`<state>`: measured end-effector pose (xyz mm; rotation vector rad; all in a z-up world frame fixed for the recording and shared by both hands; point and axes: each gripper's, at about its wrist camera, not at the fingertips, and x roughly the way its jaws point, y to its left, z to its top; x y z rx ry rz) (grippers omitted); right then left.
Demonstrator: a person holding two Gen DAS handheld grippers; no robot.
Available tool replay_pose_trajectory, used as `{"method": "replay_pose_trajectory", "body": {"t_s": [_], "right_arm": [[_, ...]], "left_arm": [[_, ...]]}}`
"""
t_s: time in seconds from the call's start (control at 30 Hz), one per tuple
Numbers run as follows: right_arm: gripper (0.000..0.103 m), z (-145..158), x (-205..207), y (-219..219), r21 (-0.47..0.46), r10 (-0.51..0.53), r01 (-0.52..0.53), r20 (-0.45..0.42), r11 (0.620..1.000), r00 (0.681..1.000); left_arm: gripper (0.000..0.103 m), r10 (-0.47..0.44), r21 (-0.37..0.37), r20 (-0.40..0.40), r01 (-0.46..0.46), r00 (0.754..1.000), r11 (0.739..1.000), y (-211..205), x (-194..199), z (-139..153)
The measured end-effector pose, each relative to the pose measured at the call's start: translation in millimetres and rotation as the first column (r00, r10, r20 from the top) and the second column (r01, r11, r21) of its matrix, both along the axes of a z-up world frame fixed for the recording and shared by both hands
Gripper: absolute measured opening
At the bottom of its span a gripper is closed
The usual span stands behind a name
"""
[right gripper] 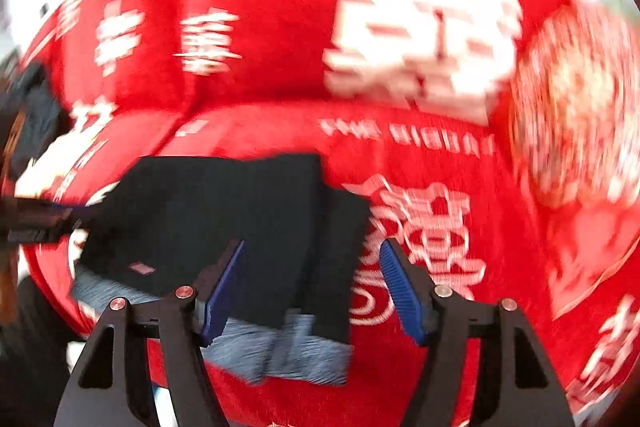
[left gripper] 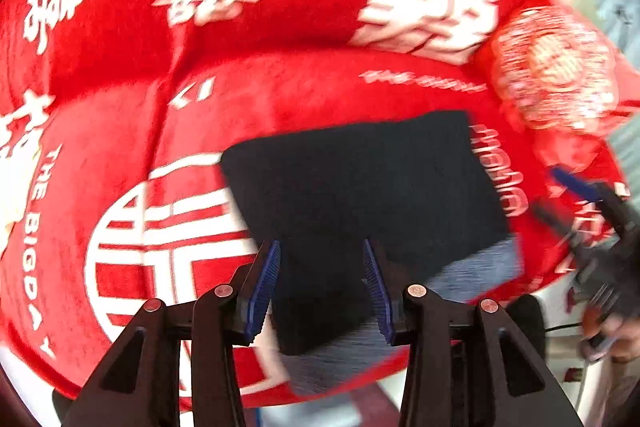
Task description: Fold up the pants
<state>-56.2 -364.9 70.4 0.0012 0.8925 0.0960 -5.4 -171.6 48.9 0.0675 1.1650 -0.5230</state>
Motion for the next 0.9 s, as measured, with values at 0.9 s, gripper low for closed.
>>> {"method": "replay_pose_trajectory", "body": {"t_s": [0.9], "right_arm": [[0.079, -89, 105, 12, 0.029, -0.006, 0.015, -0.287, 0.999, 0.958]], "left_arm": [[0.044, -0.045, 0.219, -0.03, 0.051, 0.999, 0.974, -61, 49, -62]]}}
